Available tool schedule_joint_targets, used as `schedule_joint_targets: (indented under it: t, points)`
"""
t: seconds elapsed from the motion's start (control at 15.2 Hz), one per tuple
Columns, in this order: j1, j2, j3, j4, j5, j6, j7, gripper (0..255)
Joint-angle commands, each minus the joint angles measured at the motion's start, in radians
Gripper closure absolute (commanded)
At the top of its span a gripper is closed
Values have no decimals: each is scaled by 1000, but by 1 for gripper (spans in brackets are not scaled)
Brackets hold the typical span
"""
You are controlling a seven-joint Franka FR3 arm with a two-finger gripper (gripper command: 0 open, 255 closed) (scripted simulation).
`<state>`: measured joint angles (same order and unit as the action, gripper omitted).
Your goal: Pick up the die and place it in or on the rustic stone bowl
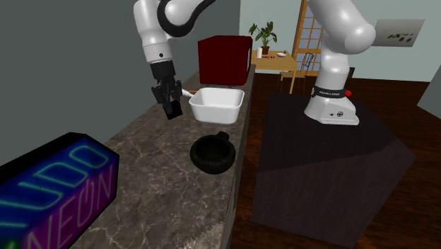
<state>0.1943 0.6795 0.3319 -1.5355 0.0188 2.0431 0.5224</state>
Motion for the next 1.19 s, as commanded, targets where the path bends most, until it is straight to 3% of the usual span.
schedule_joint_targets:
  t: [0.0,0.73,1.12]
  points:
    - [-6,-73,15,-124,16,54,11,255]
    - [20,-368,115,-590,131,258,84,255]
    - [33,-326,110,-614,118,323,89,255]
